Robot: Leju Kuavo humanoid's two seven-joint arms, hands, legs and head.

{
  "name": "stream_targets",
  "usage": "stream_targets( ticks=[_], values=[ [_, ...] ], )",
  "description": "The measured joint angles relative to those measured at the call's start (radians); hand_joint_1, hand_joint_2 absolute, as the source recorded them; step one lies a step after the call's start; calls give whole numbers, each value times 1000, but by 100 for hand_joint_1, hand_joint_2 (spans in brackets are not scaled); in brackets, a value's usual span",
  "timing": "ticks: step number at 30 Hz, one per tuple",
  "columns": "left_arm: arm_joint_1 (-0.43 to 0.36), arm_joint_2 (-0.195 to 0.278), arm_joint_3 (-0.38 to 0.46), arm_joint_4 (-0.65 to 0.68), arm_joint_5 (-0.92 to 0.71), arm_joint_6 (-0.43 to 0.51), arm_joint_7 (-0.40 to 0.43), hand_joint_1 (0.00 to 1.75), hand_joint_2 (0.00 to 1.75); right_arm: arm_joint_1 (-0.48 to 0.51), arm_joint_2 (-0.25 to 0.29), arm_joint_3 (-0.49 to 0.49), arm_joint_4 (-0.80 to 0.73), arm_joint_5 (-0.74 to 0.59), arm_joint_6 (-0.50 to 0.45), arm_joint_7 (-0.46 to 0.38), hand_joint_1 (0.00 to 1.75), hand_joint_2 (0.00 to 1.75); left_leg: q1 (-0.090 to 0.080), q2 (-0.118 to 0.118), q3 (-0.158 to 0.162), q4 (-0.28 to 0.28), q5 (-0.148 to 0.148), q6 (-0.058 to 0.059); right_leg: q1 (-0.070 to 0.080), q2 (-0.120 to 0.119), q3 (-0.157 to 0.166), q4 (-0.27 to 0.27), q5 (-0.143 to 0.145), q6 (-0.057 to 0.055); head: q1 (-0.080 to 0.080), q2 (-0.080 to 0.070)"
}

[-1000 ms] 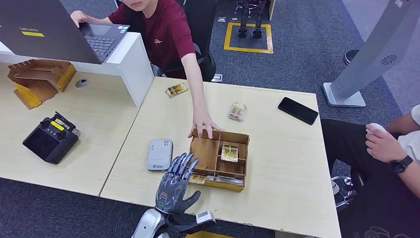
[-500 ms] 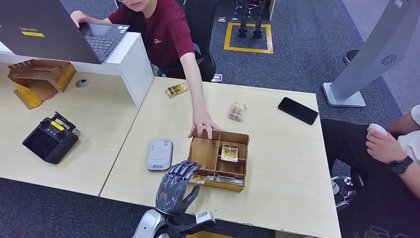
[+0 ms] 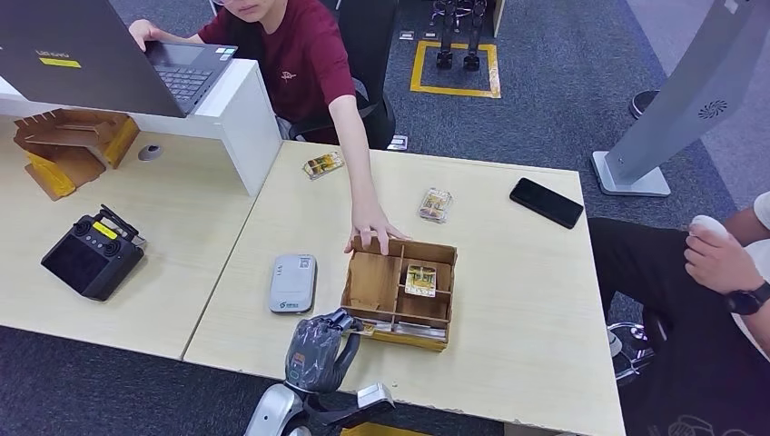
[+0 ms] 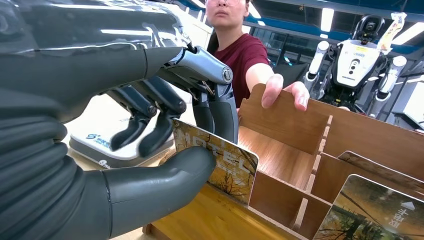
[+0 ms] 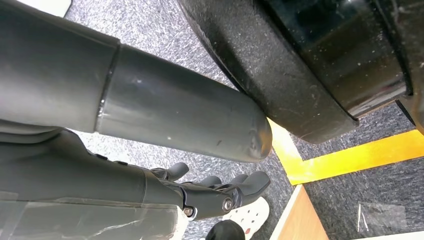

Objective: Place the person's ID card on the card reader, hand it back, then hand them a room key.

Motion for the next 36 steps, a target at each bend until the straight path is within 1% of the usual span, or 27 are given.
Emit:
stream_targets(
  ticks=[7,10,12,14,16,18,22,26,29,32,36],
  values=[
    [-5,0,0,-7,50,0,-42,175,175,0,0,0,0,0,-3,2,0,0,0,0,0,0,0,0,0,0,0,0,0,0,0,0],
    [-14,4,-14,-52,107,1,-24,175,175,0,0,0,0,-1,-6,5,0,0,0,0,0,0,0,0,0,0,0,0,0,0,0,0],
    [-32,11,-39,-97,146,1,19,175,175,1,0,0,0,-3,-11,6,0,0,0,0,0,0,0,0,0,0,0,0,0,0,0,0],
    [-67,26,-84,-162,177,1,90,175,175,2,0,0,0,-3,-16,7,0,0,0,-1,-1,0,1,0,0,-1,0,0,0,0,0,0],
    [-115,52,-133,-235,187,1,166,175,175,3,0,0,1,-3,-19,7,0,0,0,-1,-1,0,1,1,0,-2,0,0,1,0,0,0],
    [-167,80,-166,-291,177,1,220,175,175,4,0,0,2,-2,-19,7,0,0,0,-1,-1,0,2,0,0,-2,0,0,1,0,0,0],
    [-254,120,-195,-346,168,-1,274,175,175,5,0,1,2,4,-17,8,0,0,0,-1,-1,0,2,0,0,-2,0,1,1,0,0,0],
    [-317,142,-204,-349,160,-1,316,175,175,4,0,3,2,14,-10,12,0,0,0,-1,-1,0,2,0,0,-2,0,1,1,0,0,0],
    [-364,154,-203,-325,147,-1,339,175,175,3,0,7,1,23,-2,15,0,0,0,-1,-1,0,2,0,0,-2,0,1,1,0,0,0],
    [-407,160,-189,-269,103,-1,364,175,175,1,0,17,-1,34,4,19,0,0,0,-1,-1,0,2,0,0,-1,0,1,2,0,0,0],
    [-462,164,-144,-165,46,-1,388,175,175,-3,0,26,-2,46,11,24,0,0,0,-1,-1,0,3,1,0,-1,0,1,2,0,0,0]
  ],
)
